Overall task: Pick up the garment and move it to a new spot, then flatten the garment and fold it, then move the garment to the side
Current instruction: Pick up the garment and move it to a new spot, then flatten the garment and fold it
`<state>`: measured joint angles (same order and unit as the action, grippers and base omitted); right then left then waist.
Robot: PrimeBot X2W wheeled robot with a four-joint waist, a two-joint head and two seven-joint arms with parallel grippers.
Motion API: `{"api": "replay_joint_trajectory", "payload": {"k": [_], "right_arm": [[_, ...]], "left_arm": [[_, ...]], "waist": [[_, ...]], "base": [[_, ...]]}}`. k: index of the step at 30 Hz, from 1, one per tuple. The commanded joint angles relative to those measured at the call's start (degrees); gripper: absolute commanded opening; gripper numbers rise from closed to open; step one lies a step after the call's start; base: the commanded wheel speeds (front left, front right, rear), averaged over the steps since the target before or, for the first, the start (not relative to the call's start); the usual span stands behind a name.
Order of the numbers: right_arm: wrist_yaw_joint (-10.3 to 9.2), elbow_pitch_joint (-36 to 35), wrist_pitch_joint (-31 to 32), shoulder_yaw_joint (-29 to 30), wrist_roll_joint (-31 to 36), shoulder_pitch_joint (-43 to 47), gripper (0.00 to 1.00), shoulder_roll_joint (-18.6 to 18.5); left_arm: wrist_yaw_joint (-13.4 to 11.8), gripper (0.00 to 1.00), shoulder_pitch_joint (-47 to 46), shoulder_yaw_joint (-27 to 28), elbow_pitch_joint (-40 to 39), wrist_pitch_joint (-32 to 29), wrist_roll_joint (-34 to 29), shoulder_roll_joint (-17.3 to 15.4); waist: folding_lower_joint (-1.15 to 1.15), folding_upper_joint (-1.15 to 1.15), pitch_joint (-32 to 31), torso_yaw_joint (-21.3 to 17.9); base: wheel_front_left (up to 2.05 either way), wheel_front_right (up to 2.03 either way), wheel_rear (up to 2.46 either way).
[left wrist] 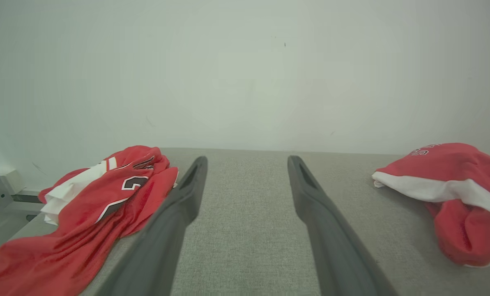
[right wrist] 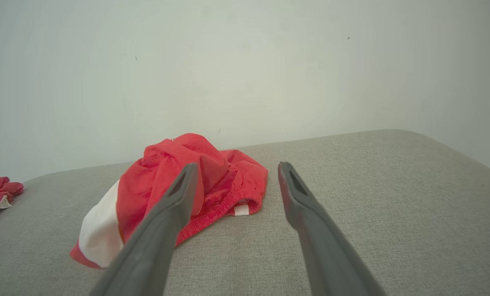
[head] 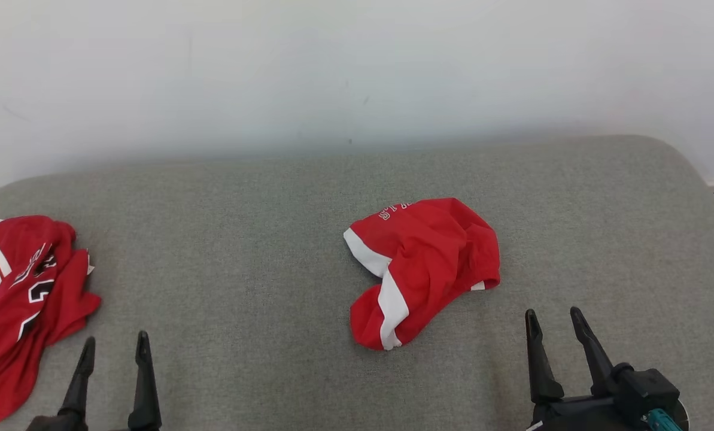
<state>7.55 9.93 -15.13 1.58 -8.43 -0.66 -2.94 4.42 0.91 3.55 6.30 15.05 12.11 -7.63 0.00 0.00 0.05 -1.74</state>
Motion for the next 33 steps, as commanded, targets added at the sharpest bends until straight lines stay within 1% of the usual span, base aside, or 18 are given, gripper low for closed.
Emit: {"api": "replay_joint_trajectory", "payload": {"k": [1,6,13,33], "right_arm": [[-0.12,0.1,0.0,-0.1,0.5,0.5,1.00,0.1],[-0.12,0.6,0.0,-0.5,0.2,0.8,1.00,0.1],[-0.12,1.2,0.0,-0.7,-0.1,1.1,1.00,0.1],[-0.12,2.0,0.0,-1.0,-0.4,1.3,1.00,0.1]], "left_arm": [[0.1,1.00,0.9,0.4,0.0,0.2,-1.0,0.4],[1.1,1.00,1.9,1.2,0.4,0.2,-2.8,0.9],[2.0,1.00,2.6,1.8,0.2,0.2,-3.6,2.0],[3.0,1.00,1.6,2.7,0.6,0.2,-5.0,3.3]], "waist": [[0.00,0.00,-0.1,0.0],[0.00,0.00,-0.2,0.1],[0.00,0.00,0.0,0.2],[0.00,0.00,0.6,-0.3]], "base": [[0.00,0.00,0.00],[0.00,0.00,0.00],[0.00,0.00,0.00],[0.00,0.00,0.00]]}}
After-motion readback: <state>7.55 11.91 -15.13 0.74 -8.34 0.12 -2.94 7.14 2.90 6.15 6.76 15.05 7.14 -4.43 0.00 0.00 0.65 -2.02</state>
